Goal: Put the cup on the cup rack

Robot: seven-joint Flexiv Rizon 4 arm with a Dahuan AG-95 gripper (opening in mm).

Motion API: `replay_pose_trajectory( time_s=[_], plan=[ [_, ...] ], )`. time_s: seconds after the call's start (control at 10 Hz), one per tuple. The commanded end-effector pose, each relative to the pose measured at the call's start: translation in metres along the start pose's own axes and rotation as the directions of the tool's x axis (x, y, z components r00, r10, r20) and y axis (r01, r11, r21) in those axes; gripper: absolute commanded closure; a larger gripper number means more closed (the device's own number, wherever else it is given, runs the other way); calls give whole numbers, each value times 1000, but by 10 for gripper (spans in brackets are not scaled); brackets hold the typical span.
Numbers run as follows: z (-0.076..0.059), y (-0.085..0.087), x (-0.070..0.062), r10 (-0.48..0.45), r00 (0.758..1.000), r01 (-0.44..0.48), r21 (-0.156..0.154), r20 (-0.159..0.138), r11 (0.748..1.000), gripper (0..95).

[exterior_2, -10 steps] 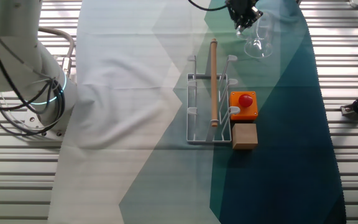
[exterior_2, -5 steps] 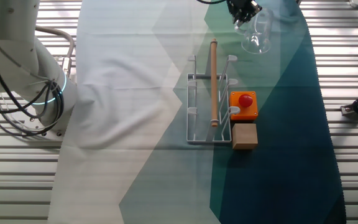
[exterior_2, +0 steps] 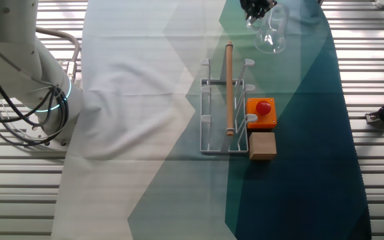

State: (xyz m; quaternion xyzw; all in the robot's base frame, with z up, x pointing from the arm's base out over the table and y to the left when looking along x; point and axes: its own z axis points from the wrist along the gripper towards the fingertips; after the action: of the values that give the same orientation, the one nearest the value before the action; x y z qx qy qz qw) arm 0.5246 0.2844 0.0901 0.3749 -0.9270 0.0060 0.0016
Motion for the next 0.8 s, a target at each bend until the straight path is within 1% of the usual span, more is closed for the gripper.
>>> replay_pose_trajectory(
  time_s=[0.1, 0.2, 0.4, 0.5, 0.6, 0.8],
  plan=[
    [-6, 6, 7, 3, 1000, -3, -3, 20, 1000, 950],
    [-8, 11, 11, 2, 1000, -2, -2, 20, 1000, 950],
    [-6, 13, 18, -10, 1000, 10, -2, 20, 1000, 950],
    [-4, 15, 26, -7, 999, 7, 0, 34, 1000, 950],
    [-3, 16, 27, -5, 999, 5, -1, 43, 1000, 950],
    [-3, 16, 27, -4, 999, 4, 9, 46, 1000, 950]
  ],
)
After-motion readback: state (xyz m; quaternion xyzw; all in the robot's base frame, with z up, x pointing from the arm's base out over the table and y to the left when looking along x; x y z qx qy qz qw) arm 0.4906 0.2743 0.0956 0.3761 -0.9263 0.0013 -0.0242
